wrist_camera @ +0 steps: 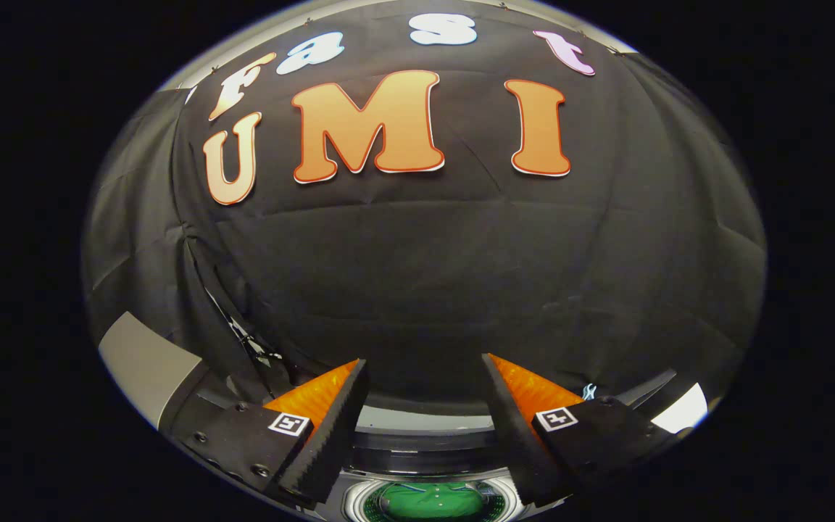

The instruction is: Put the clothes into the washing machine and then close the washing machine lid.

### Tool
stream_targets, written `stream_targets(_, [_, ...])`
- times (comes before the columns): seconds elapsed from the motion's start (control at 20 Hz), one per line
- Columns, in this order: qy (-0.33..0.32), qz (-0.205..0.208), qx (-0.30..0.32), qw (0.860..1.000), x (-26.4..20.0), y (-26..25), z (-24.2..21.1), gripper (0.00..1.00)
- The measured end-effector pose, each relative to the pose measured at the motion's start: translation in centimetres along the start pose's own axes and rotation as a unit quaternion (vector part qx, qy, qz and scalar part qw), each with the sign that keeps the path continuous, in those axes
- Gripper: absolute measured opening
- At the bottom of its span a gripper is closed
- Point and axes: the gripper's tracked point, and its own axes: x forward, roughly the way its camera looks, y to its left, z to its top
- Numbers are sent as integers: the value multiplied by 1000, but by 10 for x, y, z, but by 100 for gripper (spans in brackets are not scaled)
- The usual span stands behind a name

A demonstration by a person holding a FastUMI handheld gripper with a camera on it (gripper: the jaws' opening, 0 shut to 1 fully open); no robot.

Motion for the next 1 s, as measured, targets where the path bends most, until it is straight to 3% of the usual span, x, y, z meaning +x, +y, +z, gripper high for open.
stream_targets(1.0, [-22,1,-4,1000,-54,3,-30,98])
